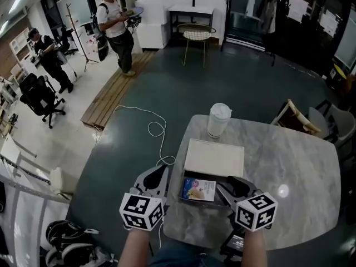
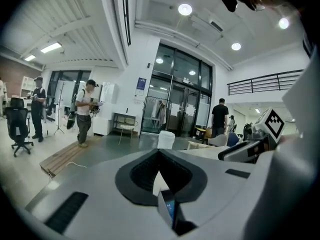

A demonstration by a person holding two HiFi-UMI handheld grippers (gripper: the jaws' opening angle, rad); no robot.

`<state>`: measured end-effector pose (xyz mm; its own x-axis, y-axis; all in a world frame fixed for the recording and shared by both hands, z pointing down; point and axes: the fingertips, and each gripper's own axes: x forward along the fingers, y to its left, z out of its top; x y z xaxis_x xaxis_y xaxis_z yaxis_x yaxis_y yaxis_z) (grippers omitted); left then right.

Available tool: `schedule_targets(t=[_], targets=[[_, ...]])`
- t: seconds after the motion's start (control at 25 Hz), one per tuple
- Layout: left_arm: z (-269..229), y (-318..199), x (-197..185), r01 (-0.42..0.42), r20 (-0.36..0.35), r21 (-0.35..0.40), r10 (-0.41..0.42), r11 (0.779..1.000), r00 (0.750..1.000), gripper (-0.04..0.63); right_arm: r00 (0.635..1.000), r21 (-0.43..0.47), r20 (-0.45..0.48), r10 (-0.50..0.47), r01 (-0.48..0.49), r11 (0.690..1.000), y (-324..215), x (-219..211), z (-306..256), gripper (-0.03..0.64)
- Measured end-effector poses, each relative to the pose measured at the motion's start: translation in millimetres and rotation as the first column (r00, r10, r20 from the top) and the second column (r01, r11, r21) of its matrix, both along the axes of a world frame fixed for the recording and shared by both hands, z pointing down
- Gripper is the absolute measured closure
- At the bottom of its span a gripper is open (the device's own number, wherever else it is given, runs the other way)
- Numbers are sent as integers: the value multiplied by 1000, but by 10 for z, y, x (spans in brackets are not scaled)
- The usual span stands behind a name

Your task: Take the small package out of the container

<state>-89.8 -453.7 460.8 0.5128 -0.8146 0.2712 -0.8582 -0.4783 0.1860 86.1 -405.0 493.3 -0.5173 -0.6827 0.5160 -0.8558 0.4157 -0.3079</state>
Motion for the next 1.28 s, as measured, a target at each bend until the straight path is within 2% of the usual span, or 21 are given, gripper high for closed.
schedule_targets(t=[0.2, 0.52, 0.64, 0.8, 0.96, 1.04, 1.08, 1.28], targets=[[250, -195, 27, -31, -7, -62, 31, 998, 999, 584, 1000, -161, -30, -5, 0, 987, -29, 5, 392, 373], [437, -120, 24, -24, 30, -130, 28, 991, 999, 584, 994, -378, -84, -63, 26, 925, 15, -77, 1079, 367], [526, -34, 48, -33, 61, -150, 42, 988, 997, 583, 991, -425, -108, -78, 24, 905, 19, -52, 1314, 367], [638, -25, -45, 7, 51, -180, 3, 984, 999, 584, 990, -476, -117, -78, 13, 879, -17, -70, 1482, 367], [707, 20, -60, 14, 62, -189, -2, 982, 998, 584, 991, -532, -103, -86, 18, 847, -36, -79, 1616, 367], [732, 38, -103, 23, 57, -196, -12, 980, 998, 584, 990, -540, -107, -96, 23, 842, -31, -96, 1677, 367], [744, 49, -137, 31, 50, -201, -22, 979, 999, 584, 988, -538, -113, -105, 28, 842, -25, -100, 1692, 388], [734, 63, -260, 48, 43, -203, -40, 978, 998, 584, 986, -540, -90, -139, 69, 839, -5, -165, 1675, 373]])
